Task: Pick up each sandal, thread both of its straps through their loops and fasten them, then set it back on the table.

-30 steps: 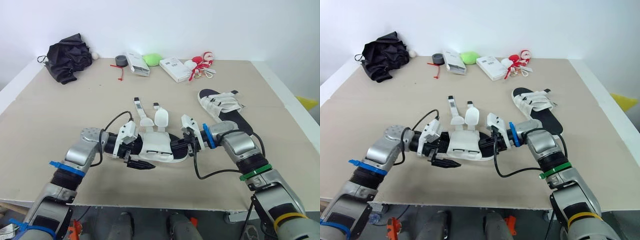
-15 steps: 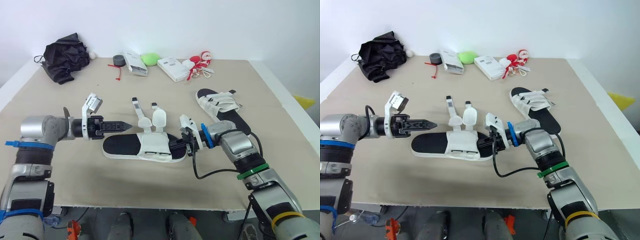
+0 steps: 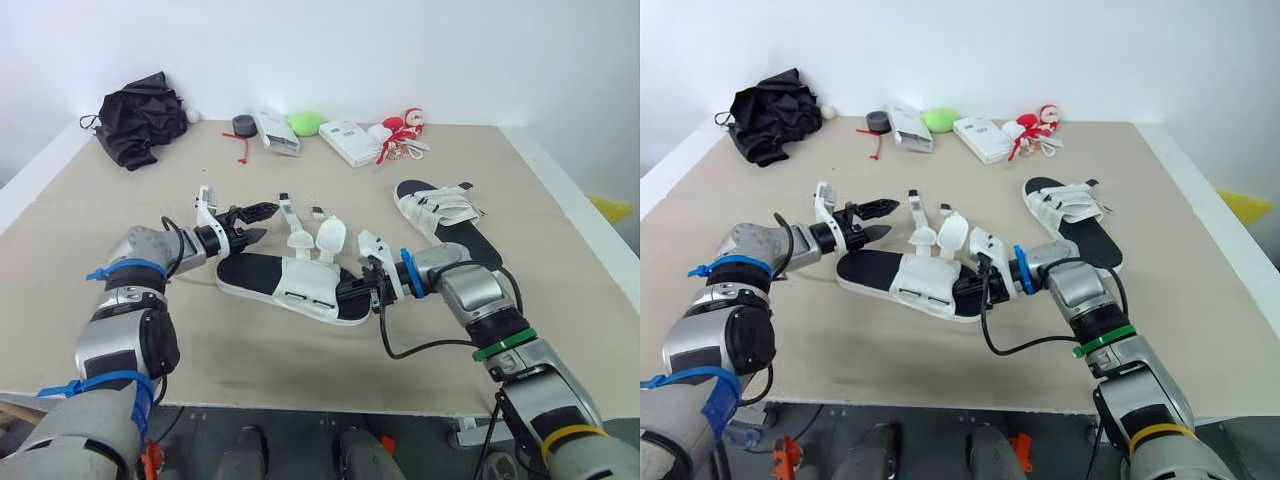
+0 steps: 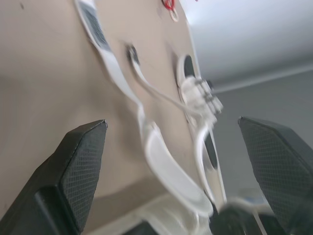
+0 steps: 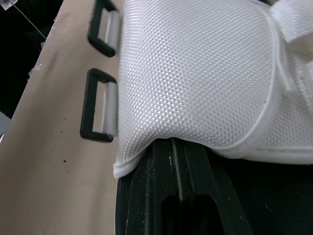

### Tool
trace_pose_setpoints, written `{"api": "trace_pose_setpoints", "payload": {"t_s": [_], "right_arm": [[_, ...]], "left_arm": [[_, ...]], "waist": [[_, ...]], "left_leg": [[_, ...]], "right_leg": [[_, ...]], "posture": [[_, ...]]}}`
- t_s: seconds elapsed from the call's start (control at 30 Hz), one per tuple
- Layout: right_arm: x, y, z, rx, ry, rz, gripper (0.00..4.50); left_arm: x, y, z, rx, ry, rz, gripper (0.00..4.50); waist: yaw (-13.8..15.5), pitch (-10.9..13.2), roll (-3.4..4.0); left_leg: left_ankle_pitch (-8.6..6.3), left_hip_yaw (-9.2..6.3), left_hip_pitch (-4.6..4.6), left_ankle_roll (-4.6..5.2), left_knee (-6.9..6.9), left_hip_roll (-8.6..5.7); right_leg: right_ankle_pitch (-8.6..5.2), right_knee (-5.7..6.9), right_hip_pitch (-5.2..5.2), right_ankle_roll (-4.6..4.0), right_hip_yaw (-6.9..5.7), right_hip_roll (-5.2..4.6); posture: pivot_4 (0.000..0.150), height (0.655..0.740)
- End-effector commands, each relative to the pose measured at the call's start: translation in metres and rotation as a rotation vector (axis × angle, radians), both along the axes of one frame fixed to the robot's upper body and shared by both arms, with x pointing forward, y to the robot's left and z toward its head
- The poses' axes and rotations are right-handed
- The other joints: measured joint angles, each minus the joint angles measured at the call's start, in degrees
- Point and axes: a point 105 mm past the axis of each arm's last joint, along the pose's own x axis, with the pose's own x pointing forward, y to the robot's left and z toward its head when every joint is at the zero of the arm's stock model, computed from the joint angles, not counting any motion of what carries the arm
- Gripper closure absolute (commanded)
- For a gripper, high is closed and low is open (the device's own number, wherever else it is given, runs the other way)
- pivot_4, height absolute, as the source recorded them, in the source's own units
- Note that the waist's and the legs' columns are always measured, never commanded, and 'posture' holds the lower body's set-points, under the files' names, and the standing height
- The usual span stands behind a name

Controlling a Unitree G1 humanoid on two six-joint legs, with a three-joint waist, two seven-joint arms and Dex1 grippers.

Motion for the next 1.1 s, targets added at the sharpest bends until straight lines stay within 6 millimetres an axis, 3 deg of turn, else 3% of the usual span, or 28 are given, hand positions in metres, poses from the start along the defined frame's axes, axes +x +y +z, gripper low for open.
{"api": "trace_pose_setpoints", "payload": {"t_s": [0.03,0.37,0.7,1.1], "right_arm": [[-0.001,-0.002,-0.009,-0.038,0.020,-0.008,4.50],[0.009,-0.003,-0.006,-0.044,-0.011,-0.037,4.50],[0.020,-0.018,-0.005,-0.095,-0.024,-0.043,4.50],[0.019,-0.025,-0.014,-0.123,-0.002,-0.024,4.50]], "left_arm": [[-0.001,0.000,-0.022,0.124,0.053,-0.006,0.07],[-0.027,0.003,-0.042,0.245,0.067,-0.188,0.07],[-0.034,0.006,-0.035,0.162,0.076,-0.193,0.07],[-0.052,0.001,-0.027,0.093,0.079,-0.249,0.07]], "waist": [[0.0,0.0,0.02],[-0.6,-0.1,0.12],[-1.4,-0.1,0.12],[-1.4,-0.2,0.08]], "left_leg": [[0.01,0.00,0.01,0.00,0.00,-0.01],[0.05,0.00,0.02,-0.02,-0.06,-0.02],[0.04,0.02,-0.01,-0.03,-0.14,-0.01],[-0.07,0.03,-0.03,-0.20,-0.50,-0.03]], "right_leg": [[0.00,0.00,0.02,0.00,0.00,-0.01],[0.04,0.00,0.00,0.00,0.00,-0.01],[-0.03,-0.05,-0.04,0.03,0.02,-0.02],[-0.21,-0.34,-0.03,0.13,0.07,-0.05]], "posture": [[0.150,0.7380],[0.150,0.7380],[0.150,0.7380],[0.150,0.7380]]}}
